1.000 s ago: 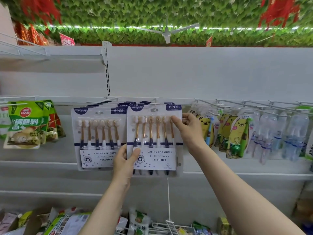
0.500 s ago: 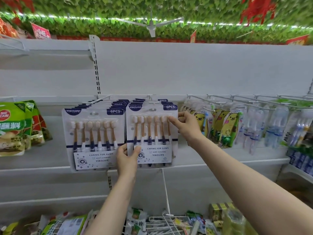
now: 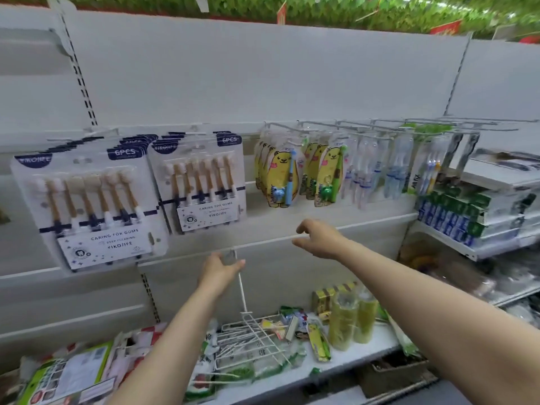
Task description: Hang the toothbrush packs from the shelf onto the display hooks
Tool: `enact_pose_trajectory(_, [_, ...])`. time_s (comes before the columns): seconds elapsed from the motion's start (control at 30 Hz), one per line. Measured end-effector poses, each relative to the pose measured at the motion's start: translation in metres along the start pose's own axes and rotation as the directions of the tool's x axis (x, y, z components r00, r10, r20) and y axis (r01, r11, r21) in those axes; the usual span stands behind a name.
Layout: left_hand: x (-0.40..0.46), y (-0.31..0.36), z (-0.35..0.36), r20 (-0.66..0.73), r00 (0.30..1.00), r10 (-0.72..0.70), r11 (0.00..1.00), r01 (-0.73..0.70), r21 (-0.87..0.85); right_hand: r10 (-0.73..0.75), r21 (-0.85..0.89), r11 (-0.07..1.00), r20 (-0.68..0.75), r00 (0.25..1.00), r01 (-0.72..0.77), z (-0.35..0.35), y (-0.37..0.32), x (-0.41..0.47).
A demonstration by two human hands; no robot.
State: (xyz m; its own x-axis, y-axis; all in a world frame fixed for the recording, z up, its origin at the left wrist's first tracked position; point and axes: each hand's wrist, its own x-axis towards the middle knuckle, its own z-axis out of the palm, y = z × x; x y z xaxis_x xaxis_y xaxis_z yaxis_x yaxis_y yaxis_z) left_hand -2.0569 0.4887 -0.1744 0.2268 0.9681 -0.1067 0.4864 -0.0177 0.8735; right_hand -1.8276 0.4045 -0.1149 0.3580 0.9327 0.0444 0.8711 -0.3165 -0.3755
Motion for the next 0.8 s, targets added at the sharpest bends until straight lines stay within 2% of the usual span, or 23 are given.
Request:
enact_pose_trajectory(0.07, [-0.012, 0.033, 0.015, 0.084, 0.984, 0.157, 0.964, -0.171, 0.201, 0.005, -0.171, 0.985, 0.073, 0.997, 0.008, -0.019, 0.029, -0.016])
enact_pose_trajectory(0.13, [-0.026, 0.069, 0.032, 0.139, 0.945, 0.295, 0.88, -0.326, 0.345, 0.002, -0.254, 0.967, 0.081, 0.997, 0.019, -0.043, 0.056, -0.032])
enact_pose_trajectory(0.3, [-0.079, 0.157, 0.095, 0.259, 0.808, 0.529, 0.606, -0.573, 0.552, -0.053, -0.303, 0.952, -0.062, 0.997, 0.032, -0.112, 0.135, -0.078])
enact_pose_trajectory(0.4, [-0.113, 0.198, 0.149, 0.3, 0.753, 0.585, 0.516, -0.631, 0.579, -0.092, -0.34, 0.94, -0.159, 0.983, 0.033, -0.155, 0.192, -0.112])
enact_pose_trajectory(0.53, [-0.155, 0.243, 0.238, 0.366, 0.699, 0.615, 0.471, -0.697, 0.541, -0.123, -0.363, 0.931, -0.259, 0.958, 0.022, -0.201, 0.276, -0.163])
enact_pose_trajectory(0.8, [-0.212, 0.323, 0.394, 0.463, 0.555, 0.691, 0.382, -0.824, 0.418, -0.011, -0.371, 0.921, -0.323, 0.946, -0.116, -0.27, 0.442, -0.226])
